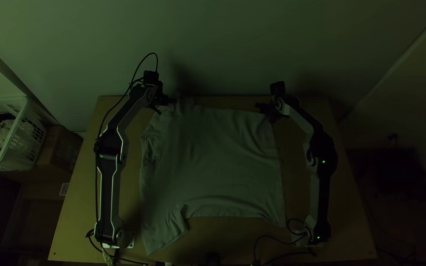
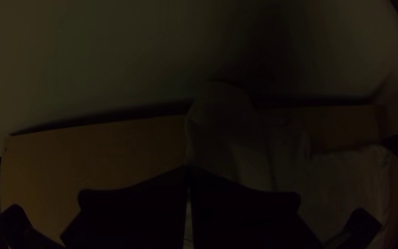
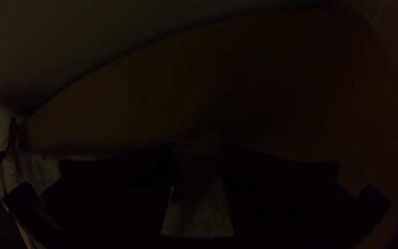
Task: Fold the t-shirt
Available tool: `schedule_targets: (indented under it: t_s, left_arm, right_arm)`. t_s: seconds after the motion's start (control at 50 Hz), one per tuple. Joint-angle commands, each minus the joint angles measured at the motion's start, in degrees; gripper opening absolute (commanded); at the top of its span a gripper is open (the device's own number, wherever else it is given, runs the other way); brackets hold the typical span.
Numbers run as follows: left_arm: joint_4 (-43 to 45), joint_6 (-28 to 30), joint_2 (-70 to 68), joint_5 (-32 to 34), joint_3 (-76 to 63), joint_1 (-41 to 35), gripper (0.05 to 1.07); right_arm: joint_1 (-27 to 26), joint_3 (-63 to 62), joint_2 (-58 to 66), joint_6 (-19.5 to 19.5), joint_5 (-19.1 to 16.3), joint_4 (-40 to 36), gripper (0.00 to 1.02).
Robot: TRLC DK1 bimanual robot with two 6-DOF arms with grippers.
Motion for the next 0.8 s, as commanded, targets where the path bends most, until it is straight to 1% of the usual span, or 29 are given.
schedule_targets:
  t_s: [0.0, 0.06, 0.16, 0.4, 0.52, 0.78]
  left_arm:
    - [-0.9, -0.6, -3.4, 0.3, -1.3, 0.8, 0.08]
    - [-0.9, -0.6, -3.7, 0.3, -1.4, 1.1, 0.08]
    - [-1.0, -0.7, -4.2, 0.3, -1.5, 1.7, 0.08]
    - [-0.5, -1.4, -5.4, 0.3, -1.6, 2.7, 0.08]
    - [0.1, -2.0, -5.4, 0.7, -1.5, 3.4, 0.08]
    - [4.2, -4.7, -5.5, 1.2, -1.0, 5.9, 0.08]
  right_arm:
    - [0.4, 3.9, 2.8, -0.4, 0.0, -5.0, 0.03]
    - [0.2, 5.2, 2.9, -0.7, 0.0, -7.1, 0.03]
    - [0.0, 6.5, 2.0, -0.9, 0.0, -8.2, 0.03]
    - [-0.1, 10.4, 0.6, -1.0, 0.2, -8.1, 0.03]
    - [-0.5, 13.5, 2.5, -2.0, 0.8, -8.1, 0.03]
    - [-2.5, 18.5, 5.5, -2.0, 1.2, -8.1, 0.03]
